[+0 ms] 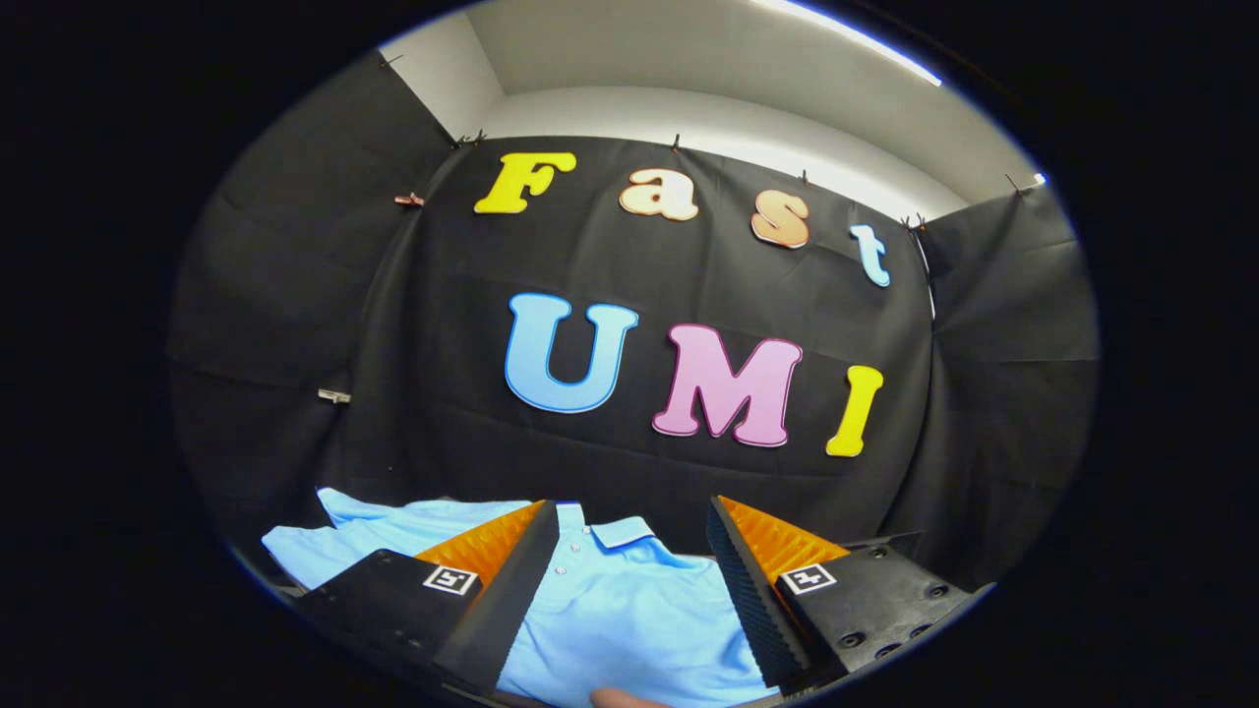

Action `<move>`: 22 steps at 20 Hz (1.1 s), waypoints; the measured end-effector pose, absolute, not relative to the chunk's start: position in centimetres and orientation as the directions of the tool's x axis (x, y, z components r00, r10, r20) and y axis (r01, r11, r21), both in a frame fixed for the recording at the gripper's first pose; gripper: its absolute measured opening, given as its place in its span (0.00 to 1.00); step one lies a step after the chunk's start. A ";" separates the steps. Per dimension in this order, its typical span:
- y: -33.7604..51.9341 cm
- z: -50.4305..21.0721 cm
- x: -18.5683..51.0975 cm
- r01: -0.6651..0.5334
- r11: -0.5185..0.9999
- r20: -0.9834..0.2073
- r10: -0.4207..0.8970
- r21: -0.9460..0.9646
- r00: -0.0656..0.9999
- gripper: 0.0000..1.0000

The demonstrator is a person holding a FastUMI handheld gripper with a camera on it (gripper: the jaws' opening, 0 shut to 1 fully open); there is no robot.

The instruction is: Put the clothes into the washing machine and then close the washing machine lid.

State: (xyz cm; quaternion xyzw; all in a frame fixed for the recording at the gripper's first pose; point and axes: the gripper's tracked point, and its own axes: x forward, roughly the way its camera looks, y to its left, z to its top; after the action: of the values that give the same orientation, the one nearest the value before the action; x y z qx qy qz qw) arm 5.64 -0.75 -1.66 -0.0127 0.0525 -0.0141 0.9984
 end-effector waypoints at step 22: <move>5.4 -17.9 11.4 -0.116 0.990 -0.794 0.132 0.077 0.594 0.90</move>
State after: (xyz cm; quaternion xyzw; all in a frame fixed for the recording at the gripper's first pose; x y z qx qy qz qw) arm 11.39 5.43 -17.95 0.0087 0.4453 0.0695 0.8926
